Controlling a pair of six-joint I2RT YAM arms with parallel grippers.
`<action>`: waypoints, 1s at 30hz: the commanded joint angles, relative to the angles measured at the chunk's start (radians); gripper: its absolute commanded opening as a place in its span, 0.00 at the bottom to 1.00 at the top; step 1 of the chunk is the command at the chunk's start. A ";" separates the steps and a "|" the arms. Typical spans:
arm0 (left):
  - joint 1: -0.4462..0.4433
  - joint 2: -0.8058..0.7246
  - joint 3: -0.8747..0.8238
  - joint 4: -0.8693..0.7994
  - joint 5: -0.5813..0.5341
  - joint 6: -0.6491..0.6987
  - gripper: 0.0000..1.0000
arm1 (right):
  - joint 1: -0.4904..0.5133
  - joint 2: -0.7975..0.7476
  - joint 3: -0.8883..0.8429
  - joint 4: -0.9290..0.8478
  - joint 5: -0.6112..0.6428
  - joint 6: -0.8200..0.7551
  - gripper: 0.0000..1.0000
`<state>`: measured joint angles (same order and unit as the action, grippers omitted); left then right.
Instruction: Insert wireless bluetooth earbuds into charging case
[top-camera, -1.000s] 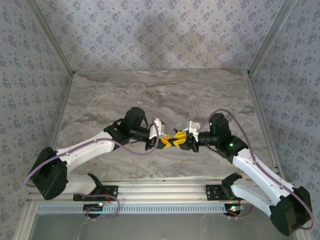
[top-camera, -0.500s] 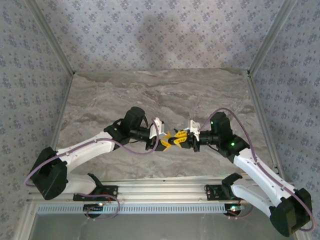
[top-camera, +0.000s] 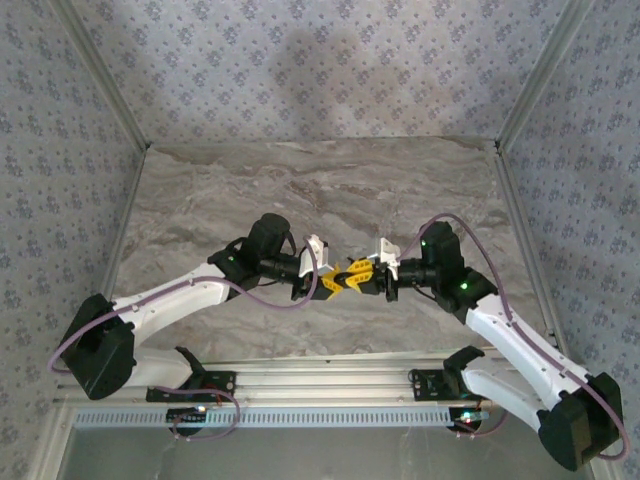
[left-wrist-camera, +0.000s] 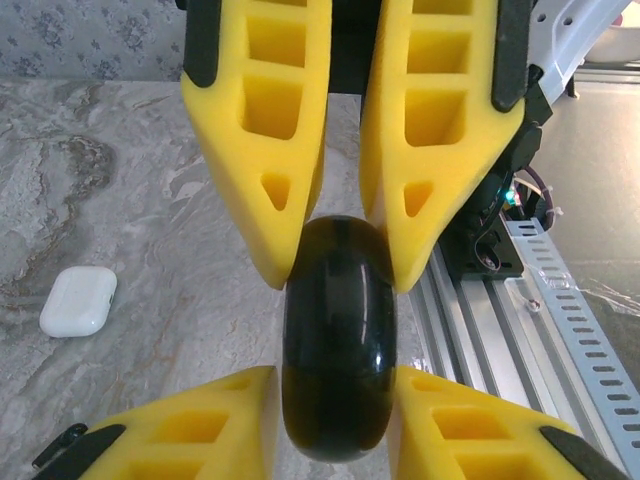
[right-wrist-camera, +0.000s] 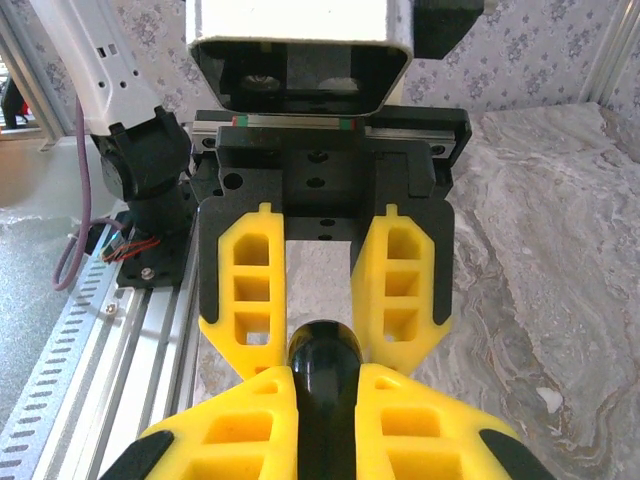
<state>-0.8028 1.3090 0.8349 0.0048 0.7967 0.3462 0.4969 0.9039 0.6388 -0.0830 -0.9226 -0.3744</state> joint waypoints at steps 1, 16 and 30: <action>-0.008 -0.005 0.025 0.020 0.021 0.004 0.27 | -0.004 0.005 0.035 0.033 -0.028 0.015 0.10; -0.019 -0.009 0.039 -0.021 0.026 0.038 0.17 | -0.024 0.013 0.014 0.067 0.118 0.053 0.31; -0.015 -0.022 -0.007 0.029 0.015 0.025 0.15 | -0.074 0.010 0.003 0.110 0.147 0.148 0.33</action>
<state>-0.8192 1.3098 0.8364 -0.0189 0.7784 0.3729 0.4316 0.9234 0.6399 0.0044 -0.7872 -0.2680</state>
